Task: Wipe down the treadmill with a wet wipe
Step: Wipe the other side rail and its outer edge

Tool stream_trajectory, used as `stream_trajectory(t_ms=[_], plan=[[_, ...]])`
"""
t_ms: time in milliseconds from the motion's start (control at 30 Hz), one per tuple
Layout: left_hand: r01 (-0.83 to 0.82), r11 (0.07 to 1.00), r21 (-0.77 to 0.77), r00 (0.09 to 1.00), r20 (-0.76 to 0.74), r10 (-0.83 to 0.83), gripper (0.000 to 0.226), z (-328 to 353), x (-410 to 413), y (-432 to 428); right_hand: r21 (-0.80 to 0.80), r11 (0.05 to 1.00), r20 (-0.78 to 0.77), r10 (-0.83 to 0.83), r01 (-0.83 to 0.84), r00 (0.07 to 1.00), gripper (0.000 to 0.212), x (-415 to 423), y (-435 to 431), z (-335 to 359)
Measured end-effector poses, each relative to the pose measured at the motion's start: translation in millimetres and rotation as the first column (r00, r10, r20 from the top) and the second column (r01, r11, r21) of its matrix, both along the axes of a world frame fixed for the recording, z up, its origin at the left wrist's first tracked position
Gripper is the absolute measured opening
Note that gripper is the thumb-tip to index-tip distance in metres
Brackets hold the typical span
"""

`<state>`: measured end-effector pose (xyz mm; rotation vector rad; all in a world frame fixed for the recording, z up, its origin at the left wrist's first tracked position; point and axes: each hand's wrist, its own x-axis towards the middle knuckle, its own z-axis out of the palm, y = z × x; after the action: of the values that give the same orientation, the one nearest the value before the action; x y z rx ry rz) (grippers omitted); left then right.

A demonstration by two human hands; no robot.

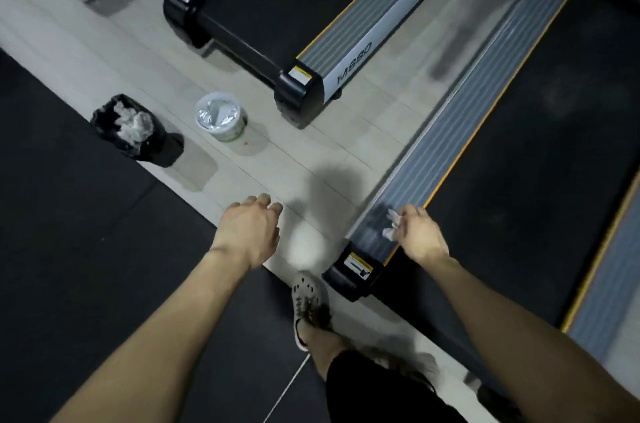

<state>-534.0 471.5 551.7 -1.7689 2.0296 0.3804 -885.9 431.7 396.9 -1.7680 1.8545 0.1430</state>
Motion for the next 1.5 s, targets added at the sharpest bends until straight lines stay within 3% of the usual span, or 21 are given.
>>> stream_trajectory(t_ms=[200,333,400,500,633,767,900,1000,1100,1267,1400,1500], plan=[[0.115,0.992,0.058,0.992,-0.054,-0.112,0.043,0,33,-64,-0.04,0.937,0.152,-0.338,0.347,0.929,0.019,38,0,17],[0.151,0.985,0.085,0.986,-0.08,-0.144,0.041,-1,38,-96,0.004,0.817,0.265,-0.557,0.577,0.787,0.017,54,-12,24],[0.183,0.979,0.094,0.98,-0.09,-0.175,0.04,-1,37,-119,0.009,0.772,0.246,-0.618,0.636,0.747,0.016,58,-18,27],[0.335,0.932,0.136,0.942,-0.081,-0.327,0.039,-4,29,-161,0.014,0.698,0.216,-0.701,0.716,0.679,0.013,59,-22,27],[0.557,0.828,0.055,0.83,-0.077,-0.553,0.037,-13,-2,-229,0.053,0.593,0.216,-0.792,0.804,0.57,0.011,64,-32,37],[0.757,0.653,0.018,0.65,-0.125,-0.749,0.036,-29,-45,-293,0.031,0.433,0.184,-0.888,0.901,0.421,0.017,63,-35,30],[0.912,0.41,0.015,0.409,-0.101,-0.907,0.032,-57,-96,-340,-0.009,0.147,0.275,-0.95,0.989,0.144,0.015,69,-31,0],[0.953,0.302,0.035,0.303,-0.193,-0.933,0.03,-81,-140,-358,0.003,-0.063,0.321,-0.945,0.998,-0.06,0.02,79,-27,-25],[0.987,0.12,0.108,0.141,-0.213,-0.967,0.035,-110,-191,-359,0.055,-0.236,0.3,-0.923,0.97,-0.242,0.023,89,-22,-57],[0.978,-0.142,0.152,-0.111,-0.194,-0.975,0.04,-181,-265,-355,0.125,-0.405,0.248,-0.871,0.906,-0.423,0.014,101,-21,-116],[0.93,-0.298,0.215,-0.276,-0.129,-0.953,0.035,-232,-300,-352,0.141,-0.424,0.214,-0.869,0.894,-0.446,0.02,109,-29,-155],[0.858,-0.435,0.272,-0.43,-0.08,-0.899,0.053,-268,-321,-347,0.161,-0.449,0.163,-0.866,0.879,-0.472,0.028,118,-32,-184]])
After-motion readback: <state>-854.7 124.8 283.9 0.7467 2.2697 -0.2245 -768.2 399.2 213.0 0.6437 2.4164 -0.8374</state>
